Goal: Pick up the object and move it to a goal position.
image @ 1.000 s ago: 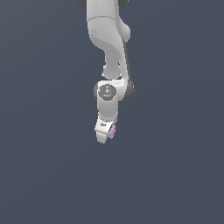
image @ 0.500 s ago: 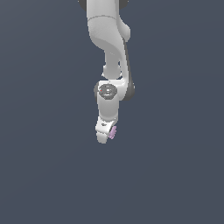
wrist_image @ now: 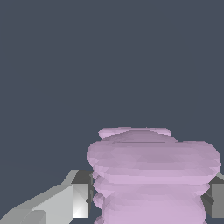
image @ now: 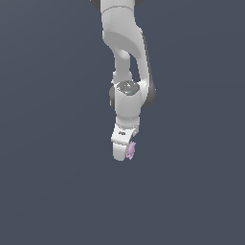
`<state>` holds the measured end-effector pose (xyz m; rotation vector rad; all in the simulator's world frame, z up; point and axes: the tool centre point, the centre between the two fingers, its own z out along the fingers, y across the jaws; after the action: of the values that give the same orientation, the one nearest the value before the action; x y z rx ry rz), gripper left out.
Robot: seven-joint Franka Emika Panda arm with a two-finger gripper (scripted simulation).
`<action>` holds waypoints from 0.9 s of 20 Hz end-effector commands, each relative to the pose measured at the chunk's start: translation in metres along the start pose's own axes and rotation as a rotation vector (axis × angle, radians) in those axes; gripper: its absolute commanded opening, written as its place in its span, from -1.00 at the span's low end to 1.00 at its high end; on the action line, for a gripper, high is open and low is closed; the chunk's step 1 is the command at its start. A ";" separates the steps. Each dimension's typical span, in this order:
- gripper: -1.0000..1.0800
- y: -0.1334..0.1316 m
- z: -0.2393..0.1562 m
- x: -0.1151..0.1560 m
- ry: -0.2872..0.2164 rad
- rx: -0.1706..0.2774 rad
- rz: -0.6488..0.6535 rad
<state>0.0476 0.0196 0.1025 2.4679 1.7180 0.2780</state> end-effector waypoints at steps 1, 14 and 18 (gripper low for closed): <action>-1.00 0.019 -0.022 0.023 0.033 -0.078 -0.002; -1.00 0.082 -0.154 0.121 0.184 -0.460 -0.007; -1.00 0.089 -0.187 0.139 0.215 -0.545 -0.008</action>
<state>0.1337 0.1124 0.3009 2.1091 1.4813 0.8714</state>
